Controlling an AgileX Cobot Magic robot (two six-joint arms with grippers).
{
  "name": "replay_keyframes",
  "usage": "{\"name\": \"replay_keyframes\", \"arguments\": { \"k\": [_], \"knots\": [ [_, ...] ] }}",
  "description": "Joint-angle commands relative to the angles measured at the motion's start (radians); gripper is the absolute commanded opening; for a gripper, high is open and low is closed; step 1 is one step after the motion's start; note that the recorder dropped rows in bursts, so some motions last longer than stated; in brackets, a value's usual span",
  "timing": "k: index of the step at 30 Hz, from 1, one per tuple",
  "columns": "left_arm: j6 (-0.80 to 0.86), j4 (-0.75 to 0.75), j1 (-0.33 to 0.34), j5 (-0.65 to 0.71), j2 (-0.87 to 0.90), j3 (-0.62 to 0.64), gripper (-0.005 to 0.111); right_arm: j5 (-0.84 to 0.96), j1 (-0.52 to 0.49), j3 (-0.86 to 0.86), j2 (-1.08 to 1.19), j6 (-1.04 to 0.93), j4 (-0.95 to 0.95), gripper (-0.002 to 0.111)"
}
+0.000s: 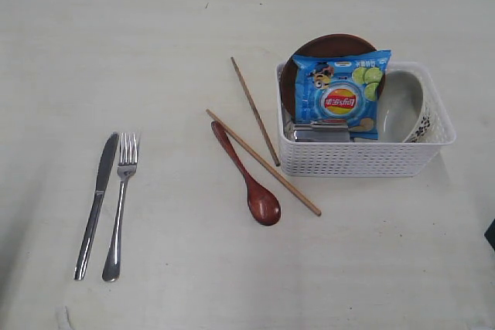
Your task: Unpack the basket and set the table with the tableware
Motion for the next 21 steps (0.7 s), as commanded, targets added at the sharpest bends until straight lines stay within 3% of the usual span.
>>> {"name": "replay_keyframes", "arguments": {
  "k": [1,9,13,16,19,21],
  "knots": [
    [0.001,-0.005,0.002,-0.001,-0.002,-0.004,0.000,-0.018,-0.005,0.003,-0.005,0.001,0.007,0.000],
    [0.001,0.006,0.002,-0.001,-0.002,-0.004,0.000,-0.018,-0.005,0.003,-0.005,0.001,0.007,0.000],
    [0.001,0.104,0.002,-0.040,-0.002,-0.004,0.000,-0.018,-0.005,0.003,-0.005,0.001,0.007,0.000],
    [-0.004,0.118,0.002,-0.141,-0.002,-0.004,0.000,-0.018,-0.005,0.003,-0.005,0.001,0.007,0.000],
    [-0.094,-0.022,0.002,-0.296,-0.002,-0.004,0.000,-0.018,-0.005,0.003,-0.005,0.001,0.007,0.000],
    [-0.164,-0.086,0.002,-0.470,-0.002,-0.004,0.000,-0.018,-0.005,0.003,-0.005,0.001,0.007,0.000]
  ]
}}
